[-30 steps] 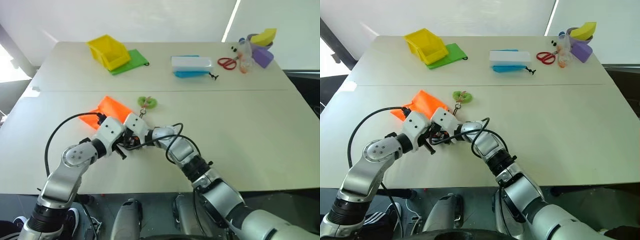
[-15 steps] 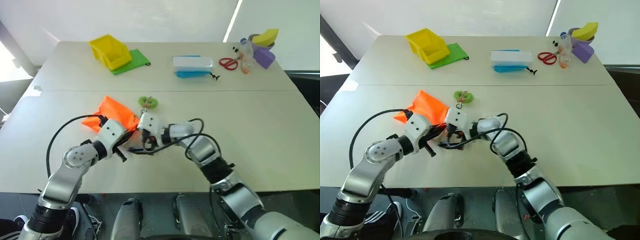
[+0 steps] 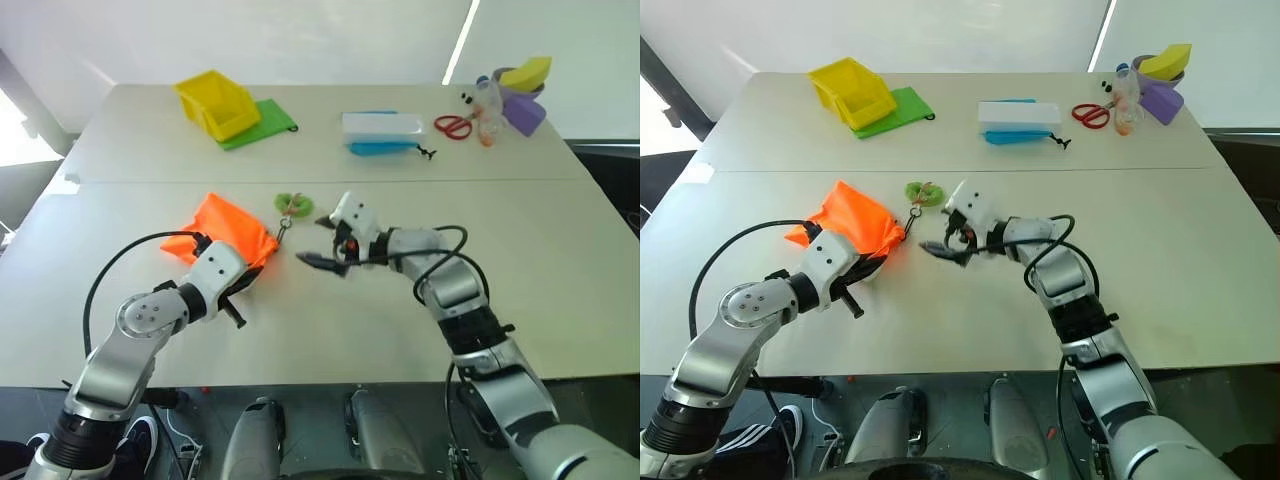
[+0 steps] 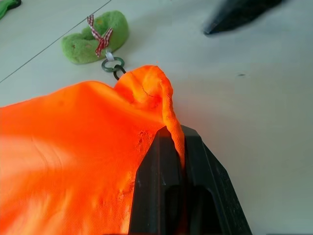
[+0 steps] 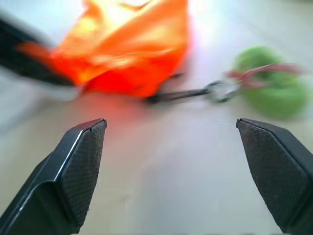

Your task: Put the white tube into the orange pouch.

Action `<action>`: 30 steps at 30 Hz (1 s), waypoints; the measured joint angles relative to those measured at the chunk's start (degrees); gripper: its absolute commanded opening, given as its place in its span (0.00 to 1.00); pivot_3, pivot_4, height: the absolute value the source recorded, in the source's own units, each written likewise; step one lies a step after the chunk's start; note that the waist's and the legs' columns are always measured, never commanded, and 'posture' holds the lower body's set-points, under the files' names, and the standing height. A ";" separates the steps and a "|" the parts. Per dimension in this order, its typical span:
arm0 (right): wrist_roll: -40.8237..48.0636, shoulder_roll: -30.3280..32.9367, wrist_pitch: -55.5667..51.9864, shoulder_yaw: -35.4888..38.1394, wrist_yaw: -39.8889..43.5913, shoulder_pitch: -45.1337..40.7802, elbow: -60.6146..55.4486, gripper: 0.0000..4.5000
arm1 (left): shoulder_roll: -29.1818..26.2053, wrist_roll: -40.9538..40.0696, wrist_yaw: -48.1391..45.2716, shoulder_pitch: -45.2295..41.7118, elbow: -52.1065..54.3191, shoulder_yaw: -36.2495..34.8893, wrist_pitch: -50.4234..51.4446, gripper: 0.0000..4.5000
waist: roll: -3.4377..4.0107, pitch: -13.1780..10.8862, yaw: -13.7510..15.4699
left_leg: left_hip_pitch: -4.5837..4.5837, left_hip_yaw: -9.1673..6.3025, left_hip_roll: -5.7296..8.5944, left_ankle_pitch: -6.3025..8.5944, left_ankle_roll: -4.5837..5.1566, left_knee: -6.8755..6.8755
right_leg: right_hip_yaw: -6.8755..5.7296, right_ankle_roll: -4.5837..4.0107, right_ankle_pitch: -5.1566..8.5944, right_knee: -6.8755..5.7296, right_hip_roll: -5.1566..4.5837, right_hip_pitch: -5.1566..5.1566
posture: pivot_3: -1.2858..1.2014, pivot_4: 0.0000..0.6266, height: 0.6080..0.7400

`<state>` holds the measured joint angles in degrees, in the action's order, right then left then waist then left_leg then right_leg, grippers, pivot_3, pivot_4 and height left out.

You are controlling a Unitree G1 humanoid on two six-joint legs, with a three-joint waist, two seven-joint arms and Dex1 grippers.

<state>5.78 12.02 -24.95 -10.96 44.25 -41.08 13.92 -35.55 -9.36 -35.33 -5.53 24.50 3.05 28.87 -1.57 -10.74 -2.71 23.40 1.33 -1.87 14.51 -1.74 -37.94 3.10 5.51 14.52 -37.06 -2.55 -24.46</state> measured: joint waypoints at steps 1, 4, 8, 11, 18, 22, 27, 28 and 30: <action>0.03 -1.67 1.60 0.96 -1.78 -1.66 3.01 0.98 | 0.18 0.00 0.06 -0.20 -0.25 0.07 -0.08 0.00 | 0.00 0.00 -0.02 | 0.00 -0.01 -0.01 0.00 0.00 0.01 | 0.00 0.01 0.00 -0.01 0.03 0.00 | 0.52 0.24 1.00; -1.11 -6.10 8.17 1.59 -6.07 -6.72 13.29 0.98 | 0.74 0.13 0.19 -1.09 -1.16 0.46 -0.44 0.00 | 0.00 0.00 -0.03 | 0.01 -0.01 -0.02 0.00 0.00 0.07 | -0.01 0.14 -0.07 -0.01 0.05 -0.03 | 0.52 0.24 1.00; -3.37 -11.68 16.76 1.66 -11.58 -13.19 28.96 0.98 | 0.91 0.15 0.32 -1.27 -1.33 0.73 -0.60 0.00 | 0.01 -0.01 -0.24 | 0.01 0.00 -0.02 0.00 0.00 0.12 | -0.01 0.17 -0.10 0.00 -0.03 -0.04 | 0.52 0.24 1.00; -5.04 -13.61 21.31 1.83 -15.28 -17.02 39.08 0.98 | 0.92 0.14 0.34 -1.23 -1.30 0.74 -0.62 0.00 | 0.01 -0.01 -0.04 | 0.02 0.00 0.00 0.00 0.00 0.13 | -0.02 0.16 -0.09 0.01 -0.12 -0.04 | 0.52 0.24 1.00; -7.42 -13.61 25.07 2.94 -20.07 -20.25 51.36 0.98 | 0.92 0.16 0.70 -0.85 -0.94 0.67 -0.49 0.00 | 0.02 -0.01 -0.43 | 0.02 -0.02 -0.03 0.00 0.00 0.15 | -0.01 0.02 -0.02 0.00 -0.19 -0.04 | 0.52 0.24 1.00; -7.40 -13.62 24.08 4.68 -22.15 -22.41 53.91 0.93 | 0.98 0.17 0.90 -0.85 -0.92 0.68 -0.25 0.00 | 0.02 -0.01 -1.04 | 0.01 -0.05 -0.04 0.00 0.00 0.19 | -0.02 0.07 -0.05 -0.01 -0.17 -0.04 | 0.52 0.24 1.00; -7.36 -13.69 23.47 5.82 -22.28 -22.43 54.82 0.45 | 1.24 0.19 0.99 -0.86 -0.92 0.73 -0.14 0.00 | 0.02 -0.01 -1.31 | 0.01 -0.05 -0.03 0.00 0.00 0.34 | -0.01 0.19 -0.12 0.02 -0.19 -0.09 | 0.52 0.24 1.00; -7.45 -13.70 23.52 5.79 -22.16 -22.43 54.82 0.33 | 1.26 0.19 0.99 -0.88 -0.92 0.74 -0.11 0.00 | 0.02 -0.01 -1.32 | 0.00 -0.05 -0.02 0.00 0.00 0.40 | -0.02 0.19 -0.12 0.03 -0.19 -0.10 | 0.52 0.24 1.00; -7.77 -13.71 23.78 5.78 -21.86 -22.45 54.82 0.11 | 1.28 0.19 1.00 -0.89 -0.85 0.74 -0.03 0.00 | 0.02 -0.01 -1.31 | -0.04 -0.04 -0.01 0.00 -0.01 0.49 | -0.02 0.20 -0.12 0.03 -0.17 -0.10 | 0.52 0.24 1.00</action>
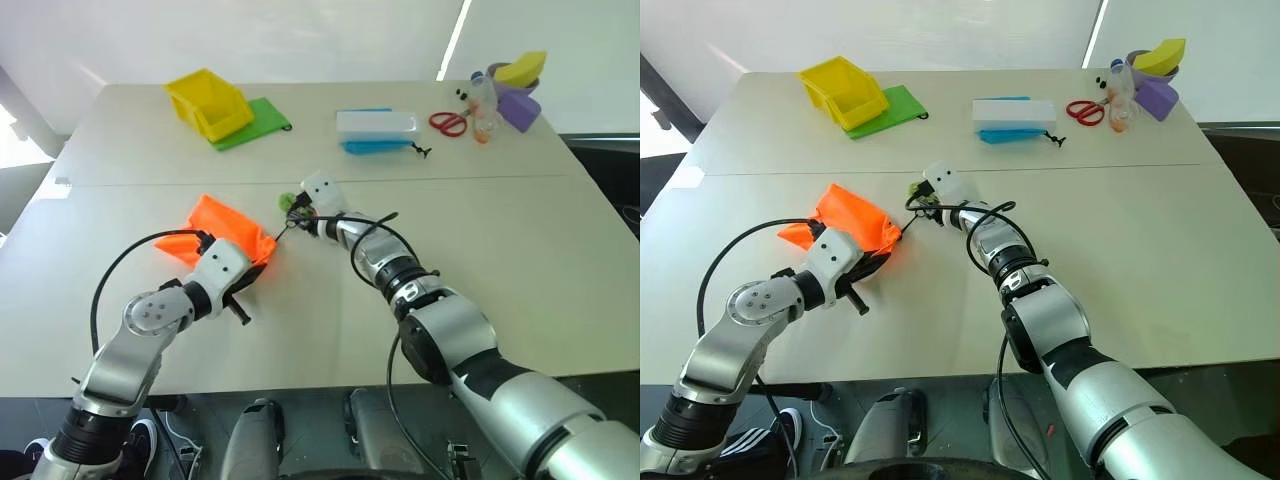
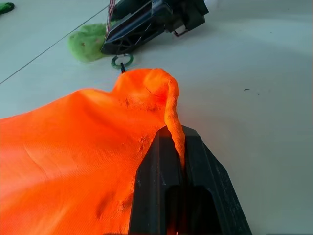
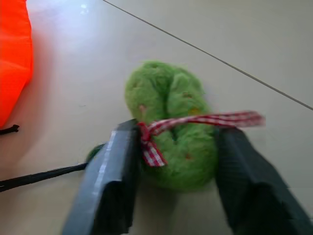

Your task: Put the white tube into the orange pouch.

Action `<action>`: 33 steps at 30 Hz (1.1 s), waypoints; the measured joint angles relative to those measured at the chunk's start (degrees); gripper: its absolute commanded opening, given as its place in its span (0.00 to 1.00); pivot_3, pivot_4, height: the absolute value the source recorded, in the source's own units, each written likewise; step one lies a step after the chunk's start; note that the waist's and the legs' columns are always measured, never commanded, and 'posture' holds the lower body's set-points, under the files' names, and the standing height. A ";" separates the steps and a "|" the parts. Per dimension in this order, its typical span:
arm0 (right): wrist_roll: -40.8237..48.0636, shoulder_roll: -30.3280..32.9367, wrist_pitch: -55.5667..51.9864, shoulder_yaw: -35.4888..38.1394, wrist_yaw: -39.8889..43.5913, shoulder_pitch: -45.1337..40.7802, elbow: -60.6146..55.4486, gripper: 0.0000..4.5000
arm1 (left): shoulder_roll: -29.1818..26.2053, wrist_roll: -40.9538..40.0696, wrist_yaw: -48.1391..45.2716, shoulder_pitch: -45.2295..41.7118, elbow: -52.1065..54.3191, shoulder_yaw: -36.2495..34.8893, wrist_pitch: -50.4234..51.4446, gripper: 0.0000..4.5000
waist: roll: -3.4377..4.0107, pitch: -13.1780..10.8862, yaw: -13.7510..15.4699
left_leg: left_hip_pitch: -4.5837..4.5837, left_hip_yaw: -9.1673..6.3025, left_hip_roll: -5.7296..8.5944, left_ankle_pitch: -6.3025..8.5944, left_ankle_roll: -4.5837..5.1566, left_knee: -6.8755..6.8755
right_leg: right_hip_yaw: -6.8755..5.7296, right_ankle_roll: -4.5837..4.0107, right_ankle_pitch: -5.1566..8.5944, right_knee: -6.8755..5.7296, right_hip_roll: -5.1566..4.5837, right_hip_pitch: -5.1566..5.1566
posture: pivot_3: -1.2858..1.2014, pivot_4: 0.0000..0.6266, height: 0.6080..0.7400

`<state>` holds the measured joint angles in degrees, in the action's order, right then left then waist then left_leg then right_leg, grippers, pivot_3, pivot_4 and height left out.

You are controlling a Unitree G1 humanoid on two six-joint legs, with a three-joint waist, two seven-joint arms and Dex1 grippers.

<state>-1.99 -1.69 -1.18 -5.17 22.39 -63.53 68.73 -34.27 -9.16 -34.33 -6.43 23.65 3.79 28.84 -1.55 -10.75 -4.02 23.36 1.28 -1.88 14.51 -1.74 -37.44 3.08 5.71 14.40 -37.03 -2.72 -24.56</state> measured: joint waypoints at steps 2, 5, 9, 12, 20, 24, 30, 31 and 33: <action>-0.02 -0.03 0.19 0.04 0.33 -0.06 0.00 0.01 | 0.00 0.00 0.00 0.00 0.13 0.00 0.25 0.00 | 0.00 0.00 0.02 | -0.01 0.00 0.00 0.00 -0.01 0.06 | -0.02 0.00 0.00 0.00 0.02 0.00 | 0.52 0.24 1.00; 0.18 0.09 0.13 0.78 1.50 -0.02 -0.09 0.01 | 0.01 -0.02 0.00 -0.05 0.25 0.00 0.58 0.00 | 0.00 0.00 0.00 | -0.02 0.00 0.00 -0.01 -0.01 0.10 | -0.02 0.00 0.00 0.02 0.03 -0.01 | 0.52 0.24 1.00; 0.51 1.32 -1.09 1.09 3.94 2.11 -3.95 0.01 | 0.09 -0.04 0.00 0.06 0.89 0.00 1.02 0.00 | 0.00 0.00 0.10 | 0.00 0.00 -0.01 -0.01 -0.01 0.14 | -0.02 0.00 0.00 0.06 0.01 -0.02 | 0.52 0.24 1.00; 1.04 4.85 -5.39 0.78 7.60 9.87 -16.96 0.01 | 0.08 -0.41 -0.31 1.15 1.80 -0.38 0.69 0.00 | -0.01 0.00 0.44 | 0.03 -0.03 0.00 -0.01 -0.01 0.20 | -0.02 0.02 0.00 0.11 -0.08 -0.02 | 0.52 0.24 1.00; 5.36 14.93 -28.11 0.63 12.04 32.01 -58.16 0.01 | -4.48 -5.64 -8.65 6.41 2.29 -3.99 -4.48 0.00 | 0.00 0.01 1.62 | 0.00 -0.01 0.00 -0.01 -0.01 0.23 | -0.04 -0.18 0.13 0.22 -0.14 -0.02 | 0.52 0.24 1.00; 8.42 18.54 -36.06 1.16 12.40 39.16 -70.57 0.01 | -7.01 -6.98 -13.70 6.44 0.48 -4.60 -8.11 0.00 | 0.00 0.01 1.65 | 0.02 0.04 0.02 -0.01 -0.01 0.20 | -0.05 -0.21 0.15 0.27 -0.07 -0.02 | 0.52 0.24 1.00; 12.36 21.47 -43.32 1.70 12.08 45.88 -81.84 0.01 | -9.17 -7.28 -18.24 5.59 -3.88 -4.61 -13.76 0.00 | 0.00 0.01 1.51 | 0.03 0.11 0.01 -0.01 -0.01 0.22 | -0.04 -0.21 0.15 0.42 0.05 -0.01 | 0.52 0.24 1.00; 12.64 21.47 -43.92 1.83 11.65 46.35 -82.64 0.01 | -9.15 -7.32 -18.39 5.44 -4.51 -4.61 -14.37 0.00 | 0.00 0.01 1.52 | 0.03 0.11 0.01 -0.01 -0.01 0.22 | -0.04 -0.21 0.15 0.42 0.05 -0.01 | 0.52 0.24 1.00; 13.30 21.47 -44.47 1.97 10.59 47.05 -83.53 0.01 | -9.08 -7.72 -18.53 5.02 -5.54 -4.61 -14.57 0.00 | -0.01 0.01 1.55 | 0.03 0.11 0.01 -0.01 -0.01 0.21 | -0.05 -0.20 0.15 0.42 0.06 0.00 | 0.52 0.24 1.00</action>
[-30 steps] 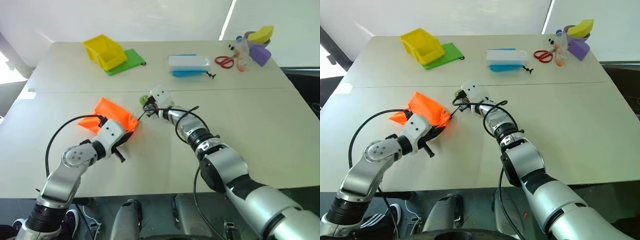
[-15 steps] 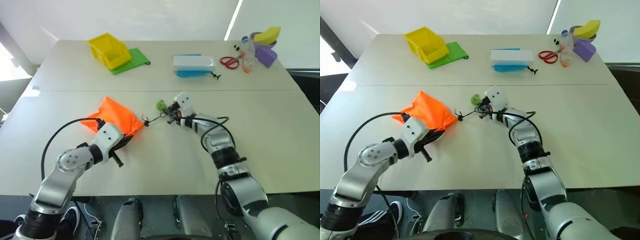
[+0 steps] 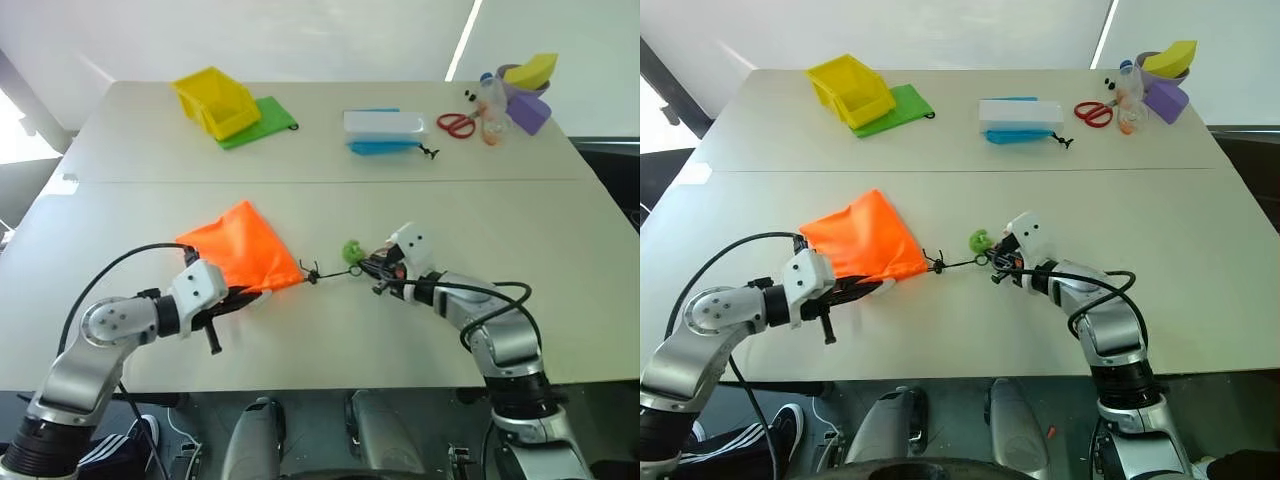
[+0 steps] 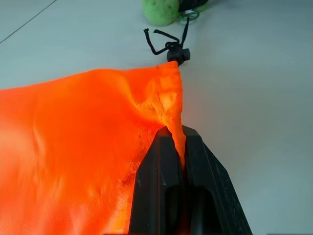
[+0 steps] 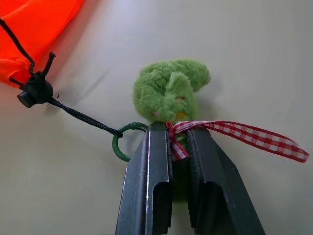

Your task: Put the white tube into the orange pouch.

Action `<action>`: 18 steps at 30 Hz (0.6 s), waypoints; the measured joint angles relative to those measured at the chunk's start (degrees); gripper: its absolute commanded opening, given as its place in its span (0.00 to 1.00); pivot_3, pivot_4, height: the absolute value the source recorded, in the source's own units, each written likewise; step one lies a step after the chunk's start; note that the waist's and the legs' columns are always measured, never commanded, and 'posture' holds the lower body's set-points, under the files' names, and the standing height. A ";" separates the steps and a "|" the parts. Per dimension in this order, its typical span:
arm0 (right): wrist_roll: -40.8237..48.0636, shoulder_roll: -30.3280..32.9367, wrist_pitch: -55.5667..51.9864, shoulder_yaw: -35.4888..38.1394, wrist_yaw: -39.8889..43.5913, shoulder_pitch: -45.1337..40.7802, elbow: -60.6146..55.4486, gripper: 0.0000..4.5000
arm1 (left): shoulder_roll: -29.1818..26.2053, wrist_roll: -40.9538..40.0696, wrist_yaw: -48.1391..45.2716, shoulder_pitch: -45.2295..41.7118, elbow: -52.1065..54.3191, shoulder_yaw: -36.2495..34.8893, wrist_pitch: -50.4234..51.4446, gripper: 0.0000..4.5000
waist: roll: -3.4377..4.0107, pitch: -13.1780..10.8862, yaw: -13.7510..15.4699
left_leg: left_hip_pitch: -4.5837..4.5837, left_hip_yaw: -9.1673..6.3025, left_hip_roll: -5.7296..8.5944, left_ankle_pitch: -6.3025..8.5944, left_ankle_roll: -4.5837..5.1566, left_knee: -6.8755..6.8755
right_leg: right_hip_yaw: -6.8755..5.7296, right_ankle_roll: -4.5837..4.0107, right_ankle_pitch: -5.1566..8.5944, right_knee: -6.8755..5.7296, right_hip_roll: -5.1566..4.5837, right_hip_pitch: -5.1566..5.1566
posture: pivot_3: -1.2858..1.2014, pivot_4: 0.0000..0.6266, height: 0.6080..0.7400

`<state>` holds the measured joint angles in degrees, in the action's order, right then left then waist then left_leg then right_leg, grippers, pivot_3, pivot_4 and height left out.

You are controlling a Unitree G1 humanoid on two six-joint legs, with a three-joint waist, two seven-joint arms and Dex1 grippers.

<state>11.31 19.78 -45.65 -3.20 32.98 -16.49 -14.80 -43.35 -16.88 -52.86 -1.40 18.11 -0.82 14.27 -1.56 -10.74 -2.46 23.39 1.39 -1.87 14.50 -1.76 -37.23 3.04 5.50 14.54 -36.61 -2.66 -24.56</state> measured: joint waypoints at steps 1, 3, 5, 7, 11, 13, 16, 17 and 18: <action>0.25 -0.01 -0.05 0.01 -0.61 0.29 -0.33 0.01 | 0.15 -0.56 -0.11 -0.21 -0.24 -0.01 0.36 0.00 | 0.00 0.00 0.00 | 0.00 0.01 0.00 0.00 0.00 0.00 | 0.00 0.00 0.00 0.00 0.00 0.01 | 0.52 0.24 1.00; 0.82 -0.05 -0.22 0.16 -1.52 0.68 -0.81 0.00 | 0.36 -2.30 -0.69 -0.41 -0.79 -0.05 1.55 0.06 | -0.01 0.00 -0.01 | 0.00 0.02 0.00 0.00 0.00 -0.02 | 0.00 0.01 0.00 0.01 0.00 0.01 | 0.52 0.24 1.00; 0.91 -0.05 -0.12 0.69 -2.99 1.06 -0.97 0.00 | 0.35 -4.76 -1.61 -0.46 -1.29 -0.65 3.40 0.20 | -0.01 0.01 0.07 | 0.00 0.01 0.01 0.00 0.00 -0.02 | 0.00 0.01 0.00 0.01 0.00 0.02 | 0.52 0.24 1.00; 0.68 0.11 0.27 1.93 -4.64 1.33 -0.87 0.00 | 0.29 -7.51 -3.22 -0.16 -1.63 -1.62 5.28 0.42 | -0.01 0.01 0.15 | 0.00 0.01 0.02 0.00 0.00 -0.03 | 0.00 0.02 0.00 0.02 -0.01 0.03 | 0.52 0.24 1.00; 0.67 0.12 0.81 1.98 -6.18 1.08 -0.35 0.00 | 0.29 -13.91 -5.15 0.19 -0.53 -2.90 10.71 0.87 | -0.01 0.01 0.00 | 0.00 0.00 0.00 0.00 0.00 -0.04 | 0.01 0.02 0.00 0.02 0.02 0.03 | 0.52 0.24 1.00; 0.67 -0.06 1.20 1.87 -6.72 0.40 0.28 0.00 | 0.30 -17.20 -5.72 -0.41 0.32 -4.11 12.96 0.87 | -0.01 0.01 -0.01 | 0.00 -0.01 -0.01 0.00 0.00 -0.05 | 0.01 0.02 -0.01 0.01 0.06 0.03 | 0.52 0.24 1.00; 0.65 -0.04 2.36 1.60 -6.74 0.21 0.64 0.00 | 0.24 -20.44 -5.61 -3.02 0.71 -6.03 15.06 0.87 | -0.01 0.01 0.12 | 0.00 -0.03 0.00 -0.01 0.01 -0.06 | 0.00 0.02 -0.01 0.00 0.09 0.03 | 0.52 0.24 1.00; 0.57 -0.02 2.88 1.45 -6.74 0.19 1.01 0.00 | 0.81 -21.59 -4.94 -4.95 0.63 -6.71 16.40 0.87 | -0.01 0.01 0.15 | 0.00 -0.03 0.01 -0.01 0.01 -0.08 | 0.00 0.04 -0.01 0.00 0.09 0.04 | 0.52 0.24 1.00; 0.45 -0.01 3.42 1.33 -6.75 0.22 1.39 0.00 | 1.33 -22.65 -4.14 -7.18 0.24 -6.91 17.48 0.87 | -0.01 0.01 0.23 | 0.00 -0.03 0.02 -0.01 0.01 -0.12 | -0.01 0.08 -0.03 0.00 0.08 0.07 | 0.52 0.24 1.00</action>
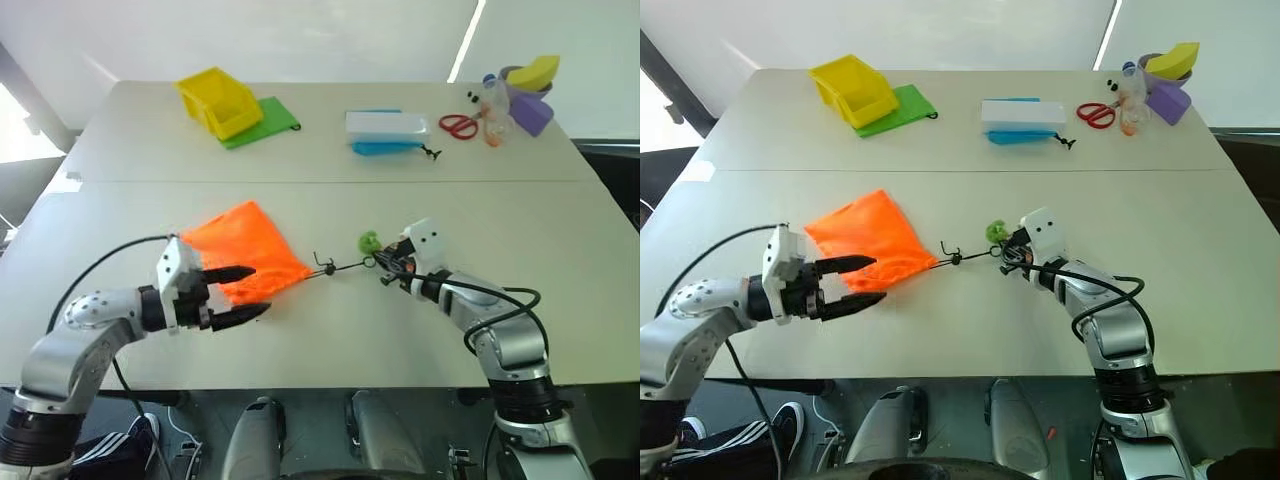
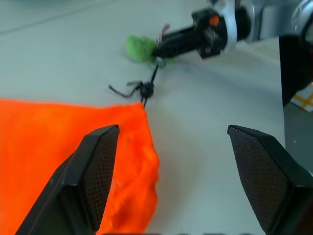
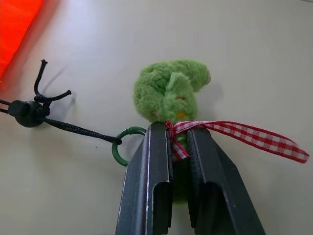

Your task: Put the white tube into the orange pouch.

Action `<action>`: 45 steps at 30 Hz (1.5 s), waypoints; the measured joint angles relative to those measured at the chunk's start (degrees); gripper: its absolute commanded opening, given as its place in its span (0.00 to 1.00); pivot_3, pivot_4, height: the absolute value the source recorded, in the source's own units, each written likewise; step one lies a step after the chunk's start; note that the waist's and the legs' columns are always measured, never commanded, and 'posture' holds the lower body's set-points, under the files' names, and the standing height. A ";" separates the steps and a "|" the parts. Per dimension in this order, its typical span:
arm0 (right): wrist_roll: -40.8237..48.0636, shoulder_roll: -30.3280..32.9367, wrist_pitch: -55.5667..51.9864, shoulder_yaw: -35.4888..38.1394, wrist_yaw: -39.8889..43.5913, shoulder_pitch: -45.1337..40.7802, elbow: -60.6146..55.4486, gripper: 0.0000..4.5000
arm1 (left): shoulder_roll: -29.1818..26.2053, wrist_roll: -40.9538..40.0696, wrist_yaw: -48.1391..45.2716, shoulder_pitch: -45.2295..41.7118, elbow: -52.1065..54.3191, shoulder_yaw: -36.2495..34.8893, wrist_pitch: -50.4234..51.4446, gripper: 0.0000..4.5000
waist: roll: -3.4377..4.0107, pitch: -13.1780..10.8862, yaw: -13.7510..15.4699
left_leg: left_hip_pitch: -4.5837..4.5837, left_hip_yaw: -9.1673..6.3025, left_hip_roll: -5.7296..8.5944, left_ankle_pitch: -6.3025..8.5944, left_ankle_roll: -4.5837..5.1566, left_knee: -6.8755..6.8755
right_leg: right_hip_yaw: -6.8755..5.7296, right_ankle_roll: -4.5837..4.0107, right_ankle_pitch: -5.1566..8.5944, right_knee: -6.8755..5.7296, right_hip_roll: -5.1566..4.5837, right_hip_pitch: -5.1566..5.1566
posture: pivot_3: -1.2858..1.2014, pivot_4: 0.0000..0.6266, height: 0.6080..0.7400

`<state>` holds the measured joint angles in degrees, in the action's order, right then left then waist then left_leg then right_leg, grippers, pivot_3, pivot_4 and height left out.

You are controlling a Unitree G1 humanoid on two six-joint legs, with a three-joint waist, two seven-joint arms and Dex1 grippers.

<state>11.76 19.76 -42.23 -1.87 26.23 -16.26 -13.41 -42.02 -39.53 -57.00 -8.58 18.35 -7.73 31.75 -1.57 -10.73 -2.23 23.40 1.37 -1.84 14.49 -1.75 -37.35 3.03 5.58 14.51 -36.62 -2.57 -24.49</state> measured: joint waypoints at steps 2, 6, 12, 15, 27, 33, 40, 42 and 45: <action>-0.30 -0.04 1.37 -0.54 0.01 0.05 0.27 0.00 | 1.14 -1.33 1.08 -4.57 -0.77 -0.01 1.79 0.87 | 0.00 0.00 -0.09 | 0.01 0.02 0.02 0.00 0.00 -0.05 | 0.02 0.13 -0.07 0.00 0.00 0.02 | 0.52 0.24 1.00; -0.38 -0.33 4.10 -1.23 0.02 0.84 0.27 0.00 | 1.88 -2.81 0.41 -10.38 -2.33 1.69 4.96 0.87 | -0.01 0.01 -0.28 | 0.00 0.02 0.02 0.00 0.00 -0.02 | 0.01 0.17 -0.08 0.00 0.03 0.02 | 0.52 0.24 1.00; -0.98 0.30 10.84 -2.28 1.87 4.97 -0.03 0.00 | 2.01 0.35 -3.56 -13.76 -7.88 7.31 5.08 0.87 | -0.01 0.01 -0.16 | -0.02 -0.07 0.00 0.00 0.00 0.08 | 0.00 0.16 -0.07 -0.04 0.14 -0.01 | 0.52 0.24 1.00; -1.51 1.28 14.09 -3.47 3.61 6.76 -0.69 0.00 | 3.39 3.75 -4.67 -17.06 -12.88 9.34 2.29 0.87 | -0.02 0.01 -0.03 | -0.01 -0.05 0.01 0.00 0.00 -0.04 | 0.02 0.14 -0.06 -0.04 0.13 0.02 | 0.52 0.24 1.00; -4.83 3.71 17.56 -4.50 4.12 7.40 0.41 0.00 | 11.65 16.13 -13.02 -28.49 -33.62 20.04 -7.01 0.87 | -0.02 0.01 0.03 | 0.04 -0.05 0.02 -0.01 0.00 -0.43 | 0.04 0.15 -0.06 -0.29 0.15 0.04 | 0.52 0.24 1.00; -5.93 6.93 19.59 -4.42 5.62 7.38 1.26 0.00 | 16.80 20.39 -16.28 -34.32 -42.89 21.77 -11.72 0.87 | -0.03 0.02 0.23 | 0.07 -0.04 0.05 0.00 0.00 -0.69 | 0.07 0.02 0.01 -0.37 0.13 0.12 | 0.52 0.24 1.00; -6.19 6.94 19.76 -4.48 6.13 7.51 1.22 0.00 | 20.37 27.00 -19.42 -35.72 -49.37 25.56 -19.02 0.87 | -0.03 0.02 0.21 | 0.07 -0.09 0.03 0.00 0.00 -0.69 | 0.07 0.12 -0.05 -0.42 0.17 0.11 | 0.52 0.24 1.00; -6.54 6.94 19.87 -4.55 6.11 7.51 1.22 0.00 | 21.53 28.33 -19.35 -36.57 -50.51 26.21 -20.68 0.87 | -0.03 0.02 0.21 | 0.07 -0.08 0.04 0.00 0.00 -0.70 | 0.08 0.12 -0.05 -0.42 0.16 0.12 | 0.52 0.24 1.00; -6.54 6.75 19.91 -4.57 6.05 7.54 1.19 0.00 | 22.98 29.06 -19.20 -37.38 -52.23 26.21 -21.40 0.87 | -0.03 0.02 0.11 | 0.07 -0.08 0.04 0.00 0.00 -0.71 | 0.08 0.13 -0.05 -0.42 0.15 0.12 | 0.52 0.24 1.00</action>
<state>5.23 26.52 -22.32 -6.44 32.28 -8.73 -12.21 -19.03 -10.47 -76.20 -45.96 -33.88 18.48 10.35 -1.61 -10.71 -2.12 23.47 1.28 -1.81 14.49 -1.75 -38.06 3.12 5.71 14.46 -37.04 -2.42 -24.37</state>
